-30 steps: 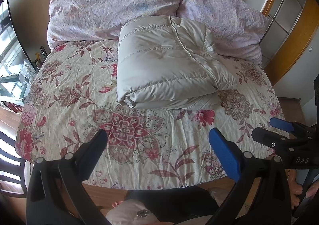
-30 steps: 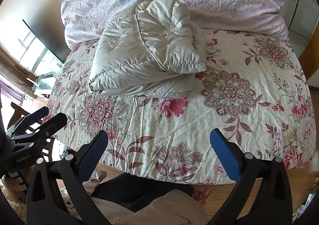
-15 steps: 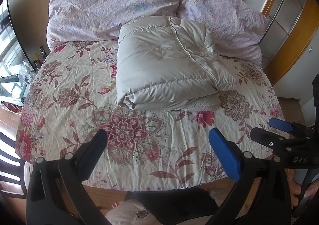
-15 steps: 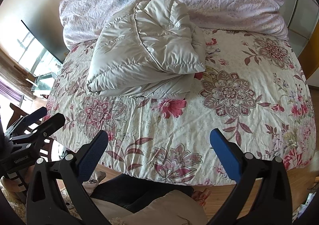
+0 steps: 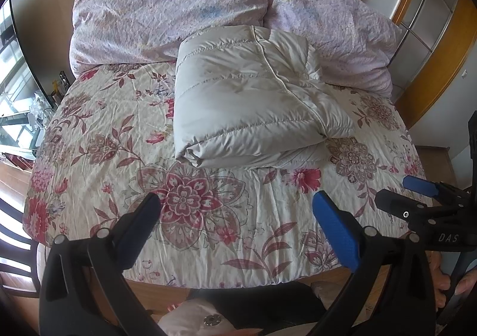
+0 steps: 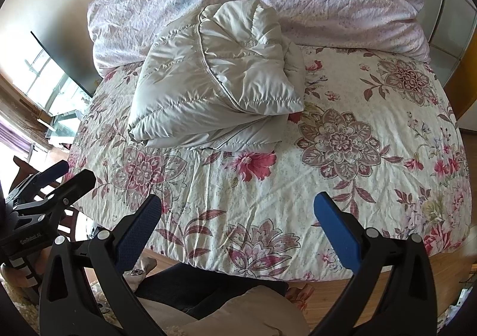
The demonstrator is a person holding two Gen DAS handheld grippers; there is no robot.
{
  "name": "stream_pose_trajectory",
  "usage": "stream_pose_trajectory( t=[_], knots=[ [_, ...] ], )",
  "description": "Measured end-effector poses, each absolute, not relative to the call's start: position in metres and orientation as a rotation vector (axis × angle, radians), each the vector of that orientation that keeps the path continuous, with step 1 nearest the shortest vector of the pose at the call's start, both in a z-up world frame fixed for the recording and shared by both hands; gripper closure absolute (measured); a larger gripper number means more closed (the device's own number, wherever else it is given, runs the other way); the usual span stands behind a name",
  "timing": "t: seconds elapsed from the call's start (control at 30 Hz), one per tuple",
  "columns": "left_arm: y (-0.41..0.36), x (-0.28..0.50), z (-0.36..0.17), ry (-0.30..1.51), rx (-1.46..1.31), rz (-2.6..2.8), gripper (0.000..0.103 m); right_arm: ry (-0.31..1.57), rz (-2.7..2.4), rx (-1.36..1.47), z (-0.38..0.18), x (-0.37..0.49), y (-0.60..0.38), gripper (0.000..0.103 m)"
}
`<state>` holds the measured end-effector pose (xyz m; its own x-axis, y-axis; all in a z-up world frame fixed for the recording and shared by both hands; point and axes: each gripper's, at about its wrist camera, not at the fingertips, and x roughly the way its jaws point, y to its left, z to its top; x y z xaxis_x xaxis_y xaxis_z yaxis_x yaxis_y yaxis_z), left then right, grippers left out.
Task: Fold large clothes
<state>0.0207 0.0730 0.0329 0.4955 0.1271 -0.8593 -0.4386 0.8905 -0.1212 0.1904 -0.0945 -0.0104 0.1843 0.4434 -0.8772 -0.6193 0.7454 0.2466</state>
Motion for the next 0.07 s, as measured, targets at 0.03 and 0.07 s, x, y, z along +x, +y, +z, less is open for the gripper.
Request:
stream_pose_trajectory(
  t=[0.03, 0.07],
  knots=[
    [0.0730, 0.0208, 0.0329, 0.999, -0.347, 0.351, 0.002, 1.165, 0.754, -0.178, -0.0100, 0.1901, -0.0941, 0.001],
    [0.0732, 0.0205, 0.0330, 0.999, -0.346, 0.350, 0.002, 1.165, 0.753, -0.177, -0.0100, 0.1902, -0.0940, 0.001]
  ],
)
